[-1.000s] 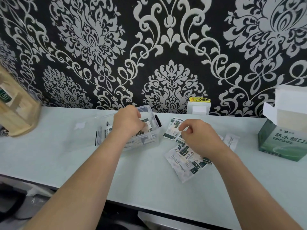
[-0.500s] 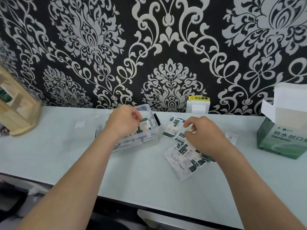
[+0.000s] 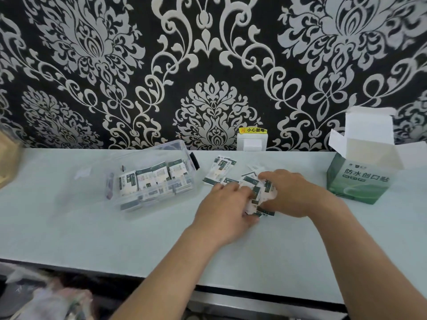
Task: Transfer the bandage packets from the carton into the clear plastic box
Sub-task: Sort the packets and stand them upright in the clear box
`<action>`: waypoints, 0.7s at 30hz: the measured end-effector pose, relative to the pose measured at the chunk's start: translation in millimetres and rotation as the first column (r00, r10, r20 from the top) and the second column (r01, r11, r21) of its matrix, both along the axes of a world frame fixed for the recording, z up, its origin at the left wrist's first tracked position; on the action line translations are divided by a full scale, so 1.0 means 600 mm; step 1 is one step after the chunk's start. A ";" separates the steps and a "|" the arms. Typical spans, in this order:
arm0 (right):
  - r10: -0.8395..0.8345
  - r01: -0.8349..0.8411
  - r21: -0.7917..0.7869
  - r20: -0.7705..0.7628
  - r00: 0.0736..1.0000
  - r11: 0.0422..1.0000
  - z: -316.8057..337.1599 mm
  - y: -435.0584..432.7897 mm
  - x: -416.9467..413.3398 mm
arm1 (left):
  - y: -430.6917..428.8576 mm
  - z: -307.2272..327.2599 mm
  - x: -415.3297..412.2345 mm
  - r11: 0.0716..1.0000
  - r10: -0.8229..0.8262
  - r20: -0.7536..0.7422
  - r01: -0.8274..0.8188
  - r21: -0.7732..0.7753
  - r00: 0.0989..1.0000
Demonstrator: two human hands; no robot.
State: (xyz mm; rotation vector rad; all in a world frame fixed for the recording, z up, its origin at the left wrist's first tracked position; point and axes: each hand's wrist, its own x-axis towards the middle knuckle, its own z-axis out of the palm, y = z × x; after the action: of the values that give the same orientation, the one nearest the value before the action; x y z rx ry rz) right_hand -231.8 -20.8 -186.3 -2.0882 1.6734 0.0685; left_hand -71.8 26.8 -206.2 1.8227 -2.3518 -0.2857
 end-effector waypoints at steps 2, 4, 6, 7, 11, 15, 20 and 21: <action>0.021 -0.019 -0.029 0.050 0.999 0.999 0.003 0.002 -0.003 | -0.004 0.000 -0.004 0.999 0.027 -0.061 -0.029 -0.041 0.998; 0.033 -0.028 -0.049 0.121 0.992 0.998 0.006 0.003 -0.006 | -0.005 -0.002 -0.006 0.997 0.059 -0.135 -0.065 -0.040 0.989; 0.024 -0.013 -0.053 0.217 0.976 0.999 0.008 0.003 -0.008 | -0.007 -0.007 -0.008 0.996 0.067 -0.162 -0.075 -0.046 0.985; 0.014 0.001 -0.054 0.265 0.964 0.999 0.007 0.002 -0.009 | -0.007 -0.007 -0.011 0.997 0.061 -0.165 -0.069 -0.045 0.984; -0.008 0.037 -0.076 0.345 0.939 0.996 -0.004 -0.002 -0.010 | -0.009 -0.008 -0.023 0.999 0.048 -0.122 -0.050 -0.010 0.991; -0.164 0.239 -0.054 0.584 0.795 0.969 0.008 -0.008 -0.026 | -0.017 0.008 -0.019 0.999 0.042 -0.219 -0.038 0.024 0.975; -0.334 0.459 -0.149 0.498 0.800 0.876 0.012 -0.009 -0.044 | -0.036 0.023 -0.008 0.997 -0.019 -0.193 0.033 0.073 0.981; -0.330 0.429 -0.161 0.427 0.842 0.889 0.010 -0.007 -0.041 | -0.041 0.021 -0.006 0.992 -0.033 -0.145 0.050 0.120 0.989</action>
State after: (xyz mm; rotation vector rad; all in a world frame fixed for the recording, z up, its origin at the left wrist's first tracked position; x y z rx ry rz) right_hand -256.7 -24.9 -180.1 -1.7299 1.8740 -0.6789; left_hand -75.5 2.4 -193.3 1.7420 -2.3223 -0.5588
